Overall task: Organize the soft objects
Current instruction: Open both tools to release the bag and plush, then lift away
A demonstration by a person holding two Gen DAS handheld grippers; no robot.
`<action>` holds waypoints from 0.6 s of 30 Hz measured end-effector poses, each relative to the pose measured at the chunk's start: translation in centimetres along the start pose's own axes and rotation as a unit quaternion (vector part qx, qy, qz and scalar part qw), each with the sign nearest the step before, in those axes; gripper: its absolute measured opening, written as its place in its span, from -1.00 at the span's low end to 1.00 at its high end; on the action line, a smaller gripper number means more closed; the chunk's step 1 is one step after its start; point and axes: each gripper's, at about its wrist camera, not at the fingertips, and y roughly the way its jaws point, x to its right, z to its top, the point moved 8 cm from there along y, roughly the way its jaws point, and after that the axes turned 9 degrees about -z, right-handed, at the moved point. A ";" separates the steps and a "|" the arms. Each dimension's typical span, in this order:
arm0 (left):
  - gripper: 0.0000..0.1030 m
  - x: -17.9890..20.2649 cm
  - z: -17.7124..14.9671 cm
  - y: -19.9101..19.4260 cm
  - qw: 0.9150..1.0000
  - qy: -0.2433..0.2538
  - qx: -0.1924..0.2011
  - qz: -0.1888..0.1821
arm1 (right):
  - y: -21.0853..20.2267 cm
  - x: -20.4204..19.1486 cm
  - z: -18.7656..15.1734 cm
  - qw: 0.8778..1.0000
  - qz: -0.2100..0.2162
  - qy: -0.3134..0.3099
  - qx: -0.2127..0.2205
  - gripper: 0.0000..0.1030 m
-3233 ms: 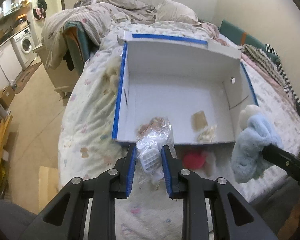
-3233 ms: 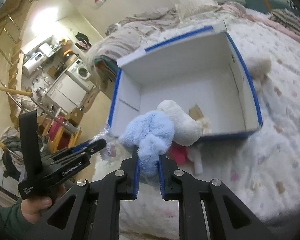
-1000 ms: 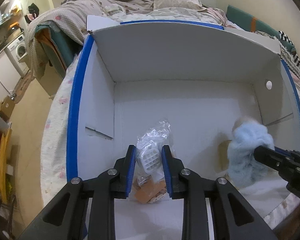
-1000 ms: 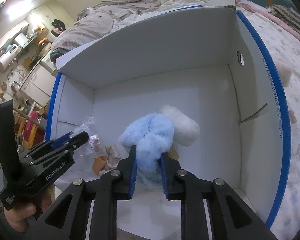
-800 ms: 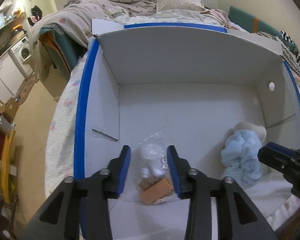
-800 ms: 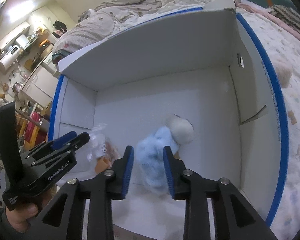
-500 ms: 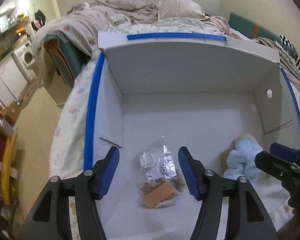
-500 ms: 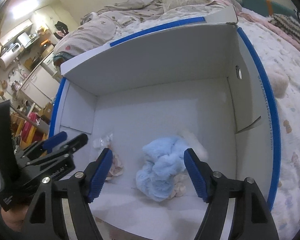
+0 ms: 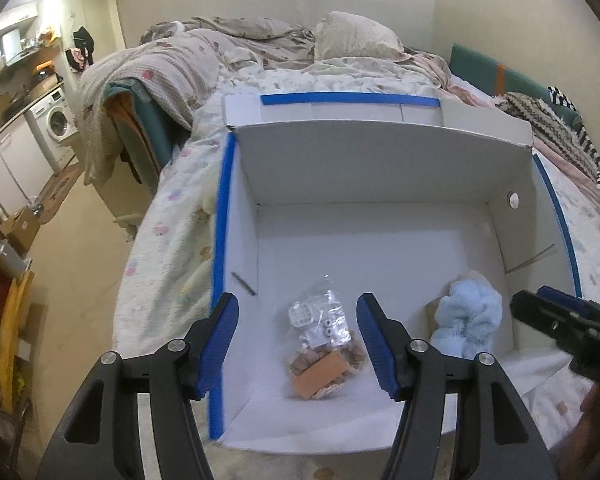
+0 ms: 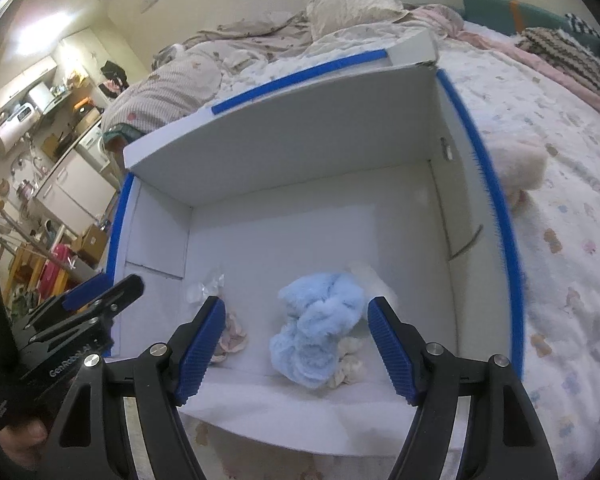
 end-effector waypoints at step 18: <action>0.13 -2.1 -4.8 -3.9 0.999 -0.037 -0.025 -0.019 | -4.0 0.6 -3.3 1.000 -0.013 -0.006 0.018 0.51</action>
